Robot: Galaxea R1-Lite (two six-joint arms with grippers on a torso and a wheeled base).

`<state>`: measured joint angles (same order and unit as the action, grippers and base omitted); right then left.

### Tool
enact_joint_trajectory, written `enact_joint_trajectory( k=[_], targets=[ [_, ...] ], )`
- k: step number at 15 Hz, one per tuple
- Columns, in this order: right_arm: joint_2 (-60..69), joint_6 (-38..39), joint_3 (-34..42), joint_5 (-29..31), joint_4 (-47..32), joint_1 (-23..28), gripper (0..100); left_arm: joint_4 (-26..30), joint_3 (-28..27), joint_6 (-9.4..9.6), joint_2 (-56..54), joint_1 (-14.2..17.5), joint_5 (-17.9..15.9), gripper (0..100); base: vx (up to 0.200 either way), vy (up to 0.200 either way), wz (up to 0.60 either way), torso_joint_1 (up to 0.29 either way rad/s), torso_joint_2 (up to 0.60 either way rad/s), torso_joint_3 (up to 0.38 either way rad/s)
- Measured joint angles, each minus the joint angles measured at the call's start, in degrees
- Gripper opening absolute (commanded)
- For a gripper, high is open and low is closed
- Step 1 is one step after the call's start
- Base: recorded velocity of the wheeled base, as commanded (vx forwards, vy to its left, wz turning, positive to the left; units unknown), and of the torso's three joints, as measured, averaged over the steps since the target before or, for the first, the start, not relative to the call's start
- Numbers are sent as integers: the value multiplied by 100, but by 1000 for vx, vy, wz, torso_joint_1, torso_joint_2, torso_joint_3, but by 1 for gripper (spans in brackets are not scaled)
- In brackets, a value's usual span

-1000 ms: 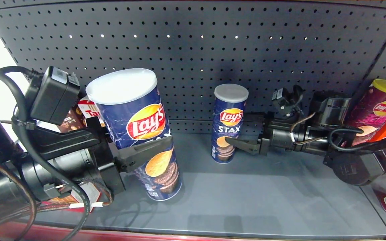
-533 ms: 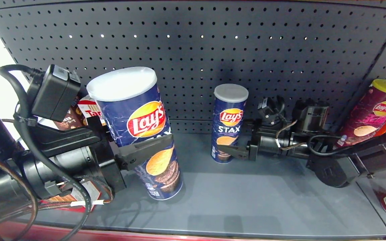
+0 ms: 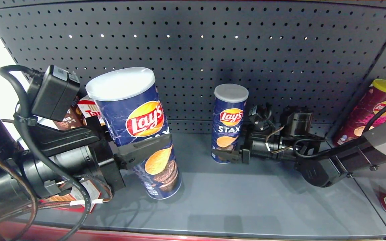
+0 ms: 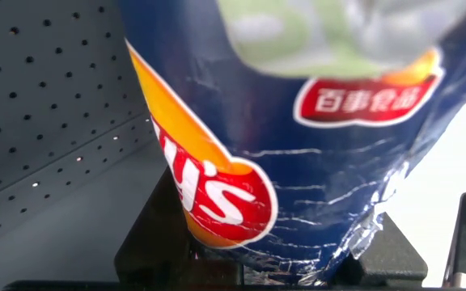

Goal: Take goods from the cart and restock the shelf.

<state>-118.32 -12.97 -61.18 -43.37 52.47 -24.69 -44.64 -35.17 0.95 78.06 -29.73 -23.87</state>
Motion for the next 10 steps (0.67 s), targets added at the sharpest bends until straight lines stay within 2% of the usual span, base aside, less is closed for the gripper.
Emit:
enact_joint_trajectory(
  k=[1, 10],
  targets=[
    [-23, -2, -9, -44, 18, 0, 0, 0, 2, 0, 0, 5, -2, 0, 0, 0, 0, 0, 0, 0],
    [44, -2, 50, -63, -5, -100, 0, -2, 34, 2, -16, 11, -5, 0, 0, 0, 0, 0, 0, 0]
  ],
)
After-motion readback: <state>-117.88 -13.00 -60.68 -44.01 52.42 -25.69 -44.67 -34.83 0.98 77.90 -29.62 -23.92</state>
